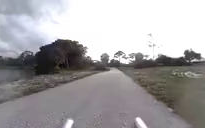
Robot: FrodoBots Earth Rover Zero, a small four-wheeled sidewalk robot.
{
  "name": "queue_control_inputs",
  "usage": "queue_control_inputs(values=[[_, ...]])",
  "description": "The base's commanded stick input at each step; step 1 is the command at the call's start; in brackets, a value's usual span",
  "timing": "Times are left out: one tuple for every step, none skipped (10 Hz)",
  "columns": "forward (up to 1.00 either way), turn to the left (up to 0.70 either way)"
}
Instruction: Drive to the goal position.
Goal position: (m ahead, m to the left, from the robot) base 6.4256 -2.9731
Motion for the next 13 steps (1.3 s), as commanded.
queue_control_inputs(values=[[0.85, 0.00], [0.85, 0.00], [0.85, -0.07], [0.85, -0.24], [0.85, -0.34], [0.85, -0.34], [0.85, -0.34], [0.85, -0.34], [0.85, -0.34], [0.85, -0.34], [0.85, -0.28], [0.85, 0.00], [0.85, 0.00]])
